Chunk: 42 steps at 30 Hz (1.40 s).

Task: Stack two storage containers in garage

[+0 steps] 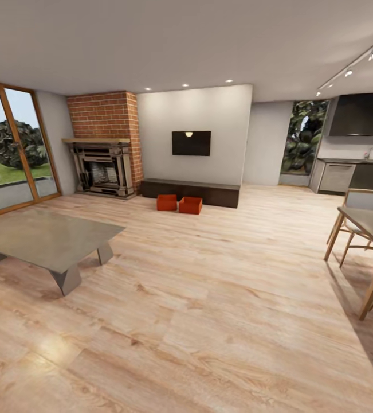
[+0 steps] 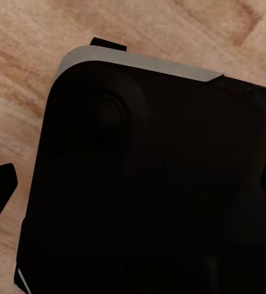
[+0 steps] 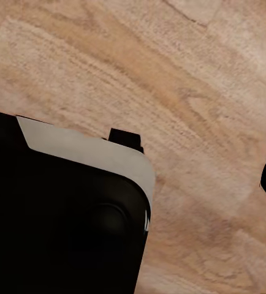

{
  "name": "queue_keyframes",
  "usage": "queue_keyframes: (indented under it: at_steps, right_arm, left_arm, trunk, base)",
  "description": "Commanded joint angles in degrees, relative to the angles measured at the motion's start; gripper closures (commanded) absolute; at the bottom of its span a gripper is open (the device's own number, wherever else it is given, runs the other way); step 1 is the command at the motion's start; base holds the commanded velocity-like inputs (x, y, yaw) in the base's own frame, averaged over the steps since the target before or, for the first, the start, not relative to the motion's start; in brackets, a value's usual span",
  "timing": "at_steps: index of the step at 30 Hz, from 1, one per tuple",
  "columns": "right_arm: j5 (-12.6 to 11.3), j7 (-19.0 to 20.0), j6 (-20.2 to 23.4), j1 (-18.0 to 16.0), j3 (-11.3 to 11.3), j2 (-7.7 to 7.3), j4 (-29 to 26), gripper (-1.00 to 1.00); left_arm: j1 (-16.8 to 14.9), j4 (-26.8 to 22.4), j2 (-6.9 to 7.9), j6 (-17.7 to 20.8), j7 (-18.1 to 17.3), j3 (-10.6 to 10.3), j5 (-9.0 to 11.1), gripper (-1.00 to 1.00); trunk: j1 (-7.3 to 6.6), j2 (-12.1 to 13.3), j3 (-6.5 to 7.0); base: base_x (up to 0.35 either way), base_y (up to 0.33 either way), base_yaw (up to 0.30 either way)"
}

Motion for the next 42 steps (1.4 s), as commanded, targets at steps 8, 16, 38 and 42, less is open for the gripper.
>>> queue_keyframes:
  at_steps: [8,16,38,42]
  right_arm:
    - [-0.2,-0.2,-0.3,-0.1,0.4,0.04,0.2,-1.0]
    - [-0.2,-0.2,-0.3,-0.1,0.4,0.06,0.2,-1.0]
    - [-0.2,-0.2,-0.3,-0.1,0.4,0.06,0.2,-1.0]
    - [-0.2,-0.2,-0.3,-0.1,0.4,0.06,0.2,-1.0]
  left_arm:
    - [0.0,0.0,-0.01,-0.2,0.0,0.0,0.3,-1.0]
    - [0.0,0.0,-0.01,-0.2,0.0,0.0,0.3,-1.0]
    - [0.0,0.0,-0.01,-0.1,0.0,0.0,0.3,-1.0]
    - [0.0,0.0,-0.01,-0.1,0.0,0.0,0.3,-1.0]
  trunk:
    - [0.03,0.0,-0.05]
    - [0.03,0.0,-0.05]
    - [0.03,0.0,-0.05]
    - [0.03,0.0,-0.05]
  base:
    - [0.322,0.0,0.0]
    - [0.322,0.0,0.0]
    - [0.322,0.0,0.0]
    - [0.322,0.0,0.0]
